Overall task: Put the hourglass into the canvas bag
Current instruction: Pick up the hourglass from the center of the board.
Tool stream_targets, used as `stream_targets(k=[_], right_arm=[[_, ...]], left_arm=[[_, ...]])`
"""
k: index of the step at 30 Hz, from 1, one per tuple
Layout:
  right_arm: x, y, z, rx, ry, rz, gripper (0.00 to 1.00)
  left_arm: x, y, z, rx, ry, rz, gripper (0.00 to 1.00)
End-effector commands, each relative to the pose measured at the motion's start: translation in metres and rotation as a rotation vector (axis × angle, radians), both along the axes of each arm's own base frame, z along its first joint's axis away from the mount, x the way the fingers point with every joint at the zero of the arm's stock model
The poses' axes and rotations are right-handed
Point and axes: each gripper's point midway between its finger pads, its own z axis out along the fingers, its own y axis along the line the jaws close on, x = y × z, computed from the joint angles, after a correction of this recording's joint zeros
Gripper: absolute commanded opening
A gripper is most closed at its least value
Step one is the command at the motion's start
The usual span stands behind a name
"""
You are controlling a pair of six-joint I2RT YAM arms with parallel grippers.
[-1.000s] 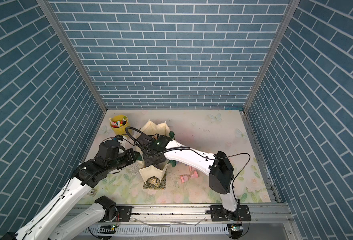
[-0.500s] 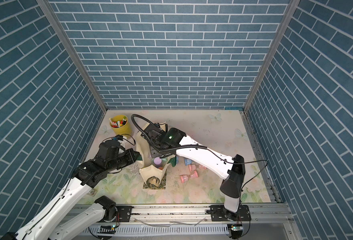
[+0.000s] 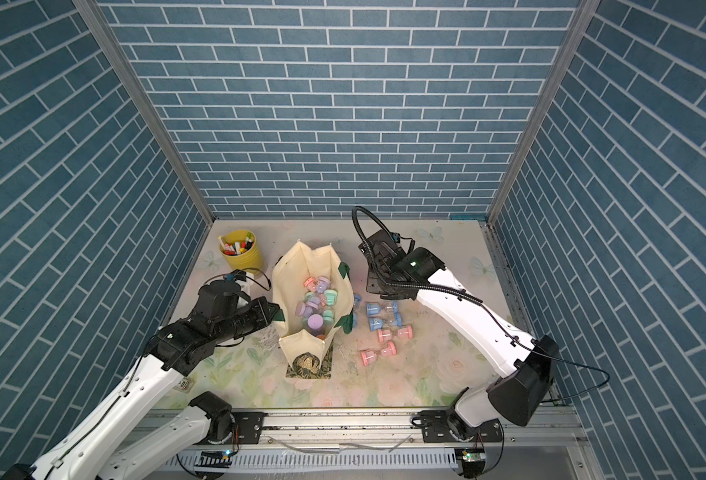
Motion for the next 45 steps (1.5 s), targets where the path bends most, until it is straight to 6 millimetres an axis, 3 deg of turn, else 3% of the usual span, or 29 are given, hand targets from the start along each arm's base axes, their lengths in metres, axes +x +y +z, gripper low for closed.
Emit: stream_targets(k=[1, 6, 18, 27, 45], right_arm=[[0.002, 0.006, -0.028, 0.069, 0.090, -0.046, 0.42], [0.010, 0.017, -0.065, 0.101, 0.168, -0.055, 0.43], [0.017, 0.056, -0.120, 0.167, 0.319, -0.003, 0.48], [0.015, 0.069, -0.146, 0.152, 0.386, 0.015, 0.50], [0.009, 0.093, -0.173, 0.122, 0.441, 0.052, 0.51]], left_arm=[[-0.001, 0.002, -0.006, 0.016, 0.012, -0.001, 0.00], [-0.001, 0.002, -0.007, 0.022, 0.018, -0.003, 0.00], [-0.001, 0.001, -0.009, 0.017, 0.020, -0.003, 0.00], [-0.001, 0.001, -0.009, 0.016, 0.018, -0.005, 0.00], [-0.001, 0.001, -0.015, 0.014, 0.021, -0.008, 0.00]])
